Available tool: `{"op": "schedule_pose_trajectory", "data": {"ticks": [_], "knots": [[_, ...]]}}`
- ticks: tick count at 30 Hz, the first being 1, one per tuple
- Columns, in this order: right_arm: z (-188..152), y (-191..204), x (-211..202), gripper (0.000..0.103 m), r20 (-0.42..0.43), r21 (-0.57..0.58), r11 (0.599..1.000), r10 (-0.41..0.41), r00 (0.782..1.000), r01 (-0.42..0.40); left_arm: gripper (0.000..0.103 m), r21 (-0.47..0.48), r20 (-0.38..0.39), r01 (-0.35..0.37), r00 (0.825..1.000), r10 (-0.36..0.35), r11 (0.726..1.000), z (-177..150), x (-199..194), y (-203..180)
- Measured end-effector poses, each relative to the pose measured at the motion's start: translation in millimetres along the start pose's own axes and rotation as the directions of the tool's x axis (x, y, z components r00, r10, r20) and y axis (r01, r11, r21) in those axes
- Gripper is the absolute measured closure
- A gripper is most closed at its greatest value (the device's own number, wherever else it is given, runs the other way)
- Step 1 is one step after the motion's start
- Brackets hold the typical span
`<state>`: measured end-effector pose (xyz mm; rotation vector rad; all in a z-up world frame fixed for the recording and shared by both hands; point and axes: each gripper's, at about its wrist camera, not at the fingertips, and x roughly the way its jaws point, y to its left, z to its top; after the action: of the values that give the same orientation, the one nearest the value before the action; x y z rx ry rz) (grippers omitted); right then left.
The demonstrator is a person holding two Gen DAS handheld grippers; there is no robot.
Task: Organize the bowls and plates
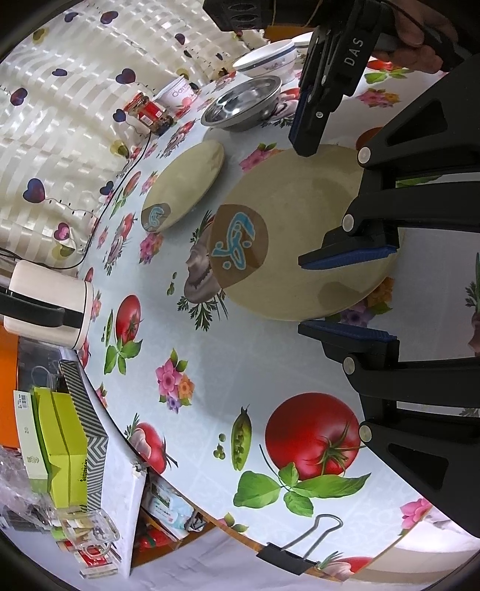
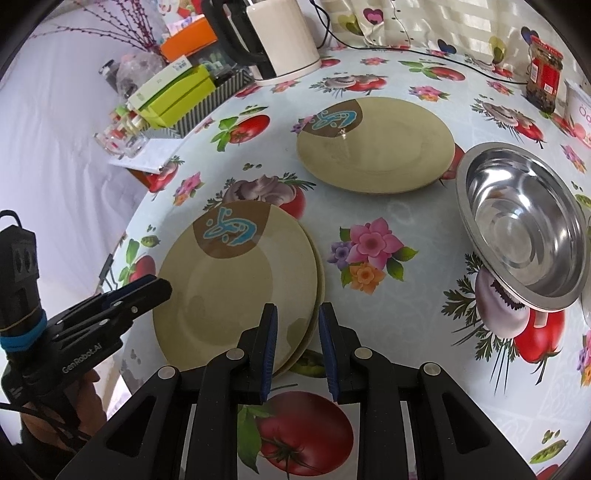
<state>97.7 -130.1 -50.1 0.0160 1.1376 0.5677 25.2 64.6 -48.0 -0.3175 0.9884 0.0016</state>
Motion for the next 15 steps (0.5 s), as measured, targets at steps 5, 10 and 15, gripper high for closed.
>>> {"op": "schedule_pose_trajectory", "data": {"ticks": [5,10,15], "knots": [[0,1,-2,0.08,0.005,-0.003,1.0,0.001,1.0,-0.001,0.074,-0.003,0.011,-0.006,1.0,0.006,1.0,-1,-3,-1],[2,0,-9,0.08,0.024,0.002,1.0,0.003,1.0,-0.004,0.074,0.0,0.031,-0.023,0.999,0.023,1.0,2,-12,-3],[3,2,-24,0.079,0.053,-0.006,1.0,0.012,0.998,-0.012,0.074,0.016,0.054,-0.03,0.998,0.029,0.999,7,-23,-11]]}}
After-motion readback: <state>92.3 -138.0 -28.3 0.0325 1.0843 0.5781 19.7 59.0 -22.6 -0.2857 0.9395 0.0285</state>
